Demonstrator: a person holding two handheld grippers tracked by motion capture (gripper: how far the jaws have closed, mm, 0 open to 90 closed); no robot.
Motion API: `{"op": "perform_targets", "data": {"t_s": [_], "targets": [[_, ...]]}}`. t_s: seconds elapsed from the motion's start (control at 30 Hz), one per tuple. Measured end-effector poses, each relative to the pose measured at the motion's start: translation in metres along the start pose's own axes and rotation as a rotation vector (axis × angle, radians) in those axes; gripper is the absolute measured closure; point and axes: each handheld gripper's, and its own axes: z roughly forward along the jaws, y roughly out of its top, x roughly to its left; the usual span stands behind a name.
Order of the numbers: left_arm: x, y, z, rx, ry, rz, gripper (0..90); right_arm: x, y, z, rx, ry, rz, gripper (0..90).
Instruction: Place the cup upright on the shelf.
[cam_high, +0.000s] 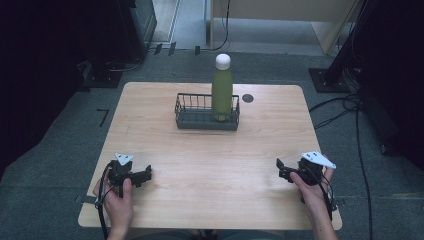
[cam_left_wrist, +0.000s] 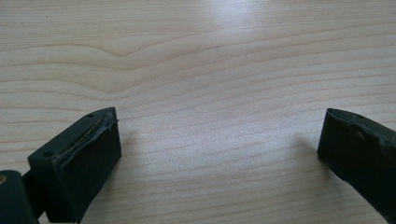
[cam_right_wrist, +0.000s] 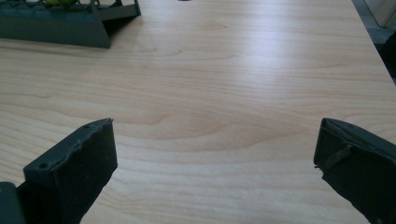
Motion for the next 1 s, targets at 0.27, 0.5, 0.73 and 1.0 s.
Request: {"op": "perform_targets", "data": {"t_s": [0.27,0.5,0.73,1.0], "targets": [[0.000,0.000,0.000,0.000,0.000,0.000,0.1,-0.013,-0.015,-0.011,0.019,-0.025,0.009,0.0],[0.000,0.000,0.000,0.000,0.000,0.000,0.1,-0.027,-0.030,-0.020,0.043,-0.059,0.024,0.0],[0.000,0.000,0.000,0.000,0.000,0.000,0.1,-0.037,-0.046,-0.025,0.092,-0.110,0.034,0.0],[0.000,0.000,0.000,0.000,0.000,0.000,0.1,-0.039,-0.052,-0.024,0.175,-0.132,0.038,0.0]]}}
